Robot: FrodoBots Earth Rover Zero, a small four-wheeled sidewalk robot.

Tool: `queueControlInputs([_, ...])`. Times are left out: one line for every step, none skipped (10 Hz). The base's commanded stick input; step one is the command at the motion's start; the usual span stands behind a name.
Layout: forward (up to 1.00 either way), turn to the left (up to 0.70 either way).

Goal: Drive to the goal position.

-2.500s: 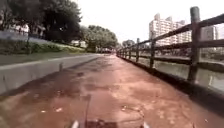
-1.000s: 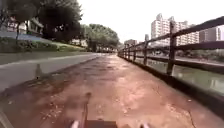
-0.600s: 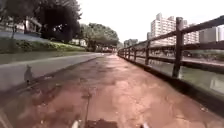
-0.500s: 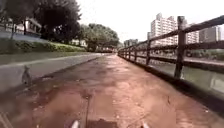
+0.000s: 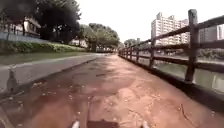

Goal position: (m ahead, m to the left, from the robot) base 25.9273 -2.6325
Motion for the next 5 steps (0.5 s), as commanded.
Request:
queueControlInputs([0.70,0.00])
queueControlInputs([0.70,0.00])
queueControlInputs([0.70,0.00])
queueControlInputs([0.70,0.00])
queueControlInputs([0.70,0.00])
